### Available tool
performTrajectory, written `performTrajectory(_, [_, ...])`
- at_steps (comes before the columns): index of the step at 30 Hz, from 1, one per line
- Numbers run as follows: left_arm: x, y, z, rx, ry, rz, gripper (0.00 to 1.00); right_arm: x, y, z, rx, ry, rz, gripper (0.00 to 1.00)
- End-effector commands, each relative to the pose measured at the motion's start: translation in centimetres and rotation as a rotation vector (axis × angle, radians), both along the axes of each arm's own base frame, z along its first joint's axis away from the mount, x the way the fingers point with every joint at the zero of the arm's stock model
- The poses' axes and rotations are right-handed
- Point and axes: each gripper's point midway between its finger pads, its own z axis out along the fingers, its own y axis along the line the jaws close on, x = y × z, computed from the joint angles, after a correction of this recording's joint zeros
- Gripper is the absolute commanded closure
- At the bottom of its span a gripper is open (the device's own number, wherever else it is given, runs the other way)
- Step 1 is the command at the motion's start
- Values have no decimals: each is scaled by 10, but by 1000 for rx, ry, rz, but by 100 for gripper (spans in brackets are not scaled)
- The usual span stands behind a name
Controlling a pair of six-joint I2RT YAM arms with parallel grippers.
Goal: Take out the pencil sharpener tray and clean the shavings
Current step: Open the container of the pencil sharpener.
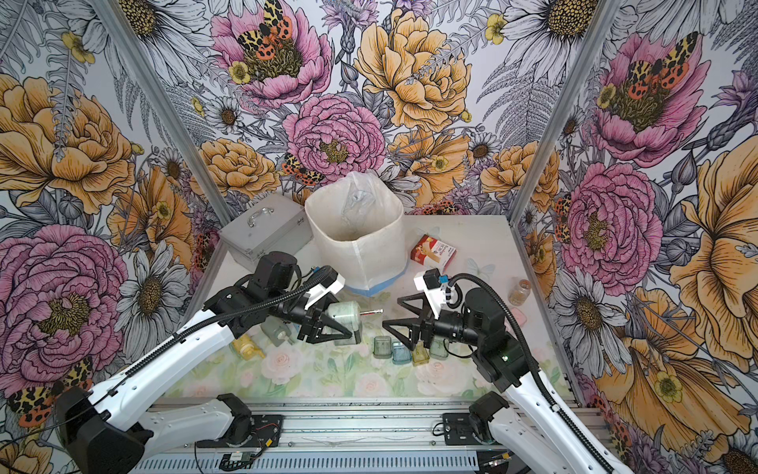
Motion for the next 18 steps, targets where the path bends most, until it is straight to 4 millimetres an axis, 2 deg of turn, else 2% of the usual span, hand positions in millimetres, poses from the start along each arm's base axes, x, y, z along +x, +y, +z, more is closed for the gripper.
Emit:
performTrajectory(1, [-7,2,31,-82,-32,-38,100,-6,7,3,0,-34,33,1])
performTrajectory(7, [-10,3,35,-91,-41,-42,100,-12,20,4,-14,-36,87,1])
performTrajectory(12, [-14,4,38,-103,-46,-54,100,-17,31,15,-13,-52,132,1])
performTrajectory(18, [-17,6,41,-112,-54,-59,100,-17,46,21,-21,-36,159,6])
